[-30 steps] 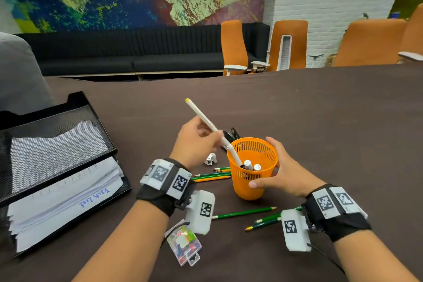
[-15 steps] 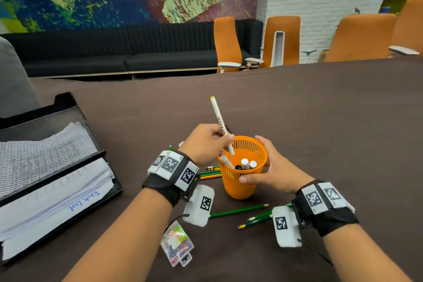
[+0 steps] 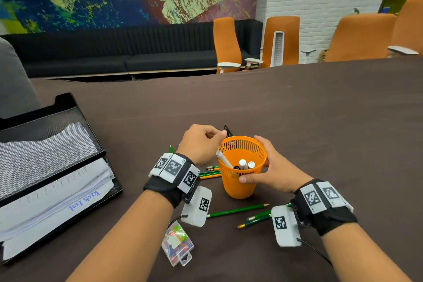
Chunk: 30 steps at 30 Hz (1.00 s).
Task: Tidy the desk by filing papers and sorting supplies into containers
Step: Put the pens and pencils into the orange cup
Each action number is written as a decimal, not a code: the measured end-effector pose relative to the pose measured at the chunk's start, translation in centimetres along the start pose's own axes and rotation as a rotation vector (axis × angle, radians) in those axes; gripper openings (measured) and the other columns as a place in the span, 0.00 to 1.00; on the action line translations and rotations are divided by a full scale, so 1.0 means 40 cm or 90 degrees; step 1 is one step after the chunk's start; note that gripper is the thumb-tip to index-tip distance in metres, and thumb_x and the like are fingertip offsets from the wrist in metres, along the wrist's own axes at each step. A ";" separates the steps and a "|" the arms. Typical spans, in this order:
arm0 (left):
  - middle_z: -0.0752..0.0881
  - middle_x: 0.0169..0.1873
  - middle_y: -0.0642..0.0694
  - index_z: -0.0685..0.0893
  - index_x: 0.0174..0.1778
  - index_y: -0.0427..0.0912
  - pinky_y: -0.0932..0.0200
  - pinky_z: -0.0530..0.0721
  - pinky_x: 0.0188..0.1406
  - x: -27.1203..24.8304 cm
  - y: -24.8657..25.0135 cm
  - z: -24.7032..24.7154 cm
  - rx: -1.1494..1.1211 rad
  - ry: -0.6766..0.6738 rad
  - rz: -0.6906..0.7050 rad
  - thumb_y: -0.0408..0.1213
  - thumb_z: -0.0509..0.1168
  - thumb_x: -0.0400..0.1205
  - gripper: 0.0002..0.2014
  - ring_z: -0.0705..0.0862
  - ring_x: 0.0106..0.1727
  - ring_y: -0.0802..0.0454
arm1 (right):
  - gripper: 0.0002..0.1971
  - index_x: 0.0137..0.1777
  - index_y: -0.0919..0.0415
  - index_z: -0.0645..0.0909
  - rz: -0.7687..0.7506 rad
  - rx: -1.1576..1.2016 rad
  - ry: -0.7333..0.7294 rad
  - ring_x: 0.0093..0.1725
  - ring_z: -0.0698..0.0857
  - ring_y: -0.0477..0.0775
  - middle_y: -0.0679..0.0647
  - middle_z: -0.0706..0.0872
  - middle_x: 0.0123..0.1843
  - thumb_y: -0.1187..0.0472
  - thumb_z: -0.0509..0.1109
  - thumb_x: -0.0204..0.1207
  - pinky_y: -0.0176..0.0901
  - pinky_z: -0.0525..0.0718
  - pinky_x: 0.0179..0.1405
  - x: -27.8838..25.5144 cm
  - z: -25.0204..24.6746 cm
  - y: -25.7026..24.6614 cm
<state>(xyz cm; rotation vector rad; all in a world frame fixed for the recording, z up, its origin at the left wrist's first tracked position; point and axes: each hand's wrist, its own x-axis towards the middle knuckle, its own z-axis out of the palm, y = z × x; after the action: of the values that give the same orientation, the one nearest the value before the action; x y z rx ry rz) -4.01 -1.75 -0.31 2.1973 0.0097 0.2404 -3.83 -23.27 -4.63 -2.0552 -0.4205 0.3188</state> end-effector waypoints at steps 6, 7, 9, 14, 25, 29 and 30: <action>0.90 0.37 0.52 0.89 0.43 0.47 0.55 0.82 0.39 0.009 -0.020 -0.028 -0.081 0.065 -0.032 0.51 0.61 0.86 0.16 0.83 0.29 0.55 | 0.58 0.83 0.42 0.51 -0.022 0.001 0.017 0.70 0.75 0.48 0.41 0.72 0.72 0.56 0.87 0.60 0.47 0.79 0.67 -0.008 0.007 -0.005; 0.90 0.37 0.51 0.88 0.44 0.46 0.57 0.81 0.36 0.013 -0.030 -0.033 -0.109 0.071 -0.057 0.49 0.60 0.87 0.16 0.82 0.28 0.55 | 0.52 0.80 0.41 0.58 -0.024 -0.014 0.024 0.69 0.76 0.49 0.42 0.73 0.71 0.55 0.87 0.60 0.49 0.81 0.66 -0.007 0.008 -0.004; 0.90 0.37 0.50 0.87 0.44 0.45 0.61 0.77 0.30 0.023 -0.057 -0.039 -0.140 0.080 -0.107 0.46 0.60 0.87 0.14 0.82 0.27 0.54 | 0.37 0.66 0.42 0.72 -0.007 -0.072 0.028 0.63 0.80 0.50 0.43 0.77 0.66 0.50 0.87 0.58 0.49 0.84 0.59 -0.007 0.005 -0.007; 0.90 0.38 0.49 0.87 0.39 0.45 0.62 0.76 0.29 0.040 -0.132 -0.049 -0.108 0.085 -0.178 0.40 0.67 0.82 0.08 0.84 0.27 0.53 | 0.22 0.34 0.54 0.82 -0.012 -0.219 0.136 0.48 0.82 0.50 0.47 0.84 0.44 0.37 0.84 0.55 0.49 0.82 0.46 -0.010 -0.030 -0.017; 0.89 0.38 0.55 0.86 0.35 0.55 0.54 0.88 0.50 0.131 -0.120 0.061 0.140 -0.006 -0.080 0.41 0.70 0.78 0.07 0.88 0.44 0.51 | 0.22 0.40 0.47 0.88 0.126 -0.305 0.327 0.48 0.85 0.55 0.47 0.86 0.41 0.30 0.77 0.60 0.49 0.84 0.47 -0.019 -0.102 -0.011; 0.87 0.47 0.49 0.90 0.50 0.53 0.54 0.85 0.47 0.185 -0.075 0.120 0.377 -0.138 -0.051 0.33 0.66 0.80 0.12 0.88 0.49 0.44 | 0.22 0.48 0.45 0.88 0.168 -0.306 0.261 0.53 0.84 0.53 0.47 0.86 0.47 0.32 0.77 0.63 0.50 0.84 0.51 -0.021 -0.105 0.003; 0.88 0.49 0.48 0.90 0.53 0.51 0.53 0.86 0.48 0.197 -0.067 0.132 0.437 -0.165 -0.042 0.31 0.65 0.79 0.14 0.87 0.50 0.42 | 0.22 0.50 0.46 0.87 0.170 -0.305 0.258 0.54 0.83 0.53 0.47 0.85 0.48 0.32 0.77 0.63 0.50 0.83 0.52 -0.021 -0.108 0.006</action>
<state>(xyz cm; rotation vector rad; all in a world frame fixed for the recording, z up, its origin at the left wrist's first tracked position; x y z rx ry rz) 4.86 -3.63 -4.15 2.8901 0.0234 -0.1091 -2.88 -27.10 -2.68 -2.5758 0.0375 -0.0553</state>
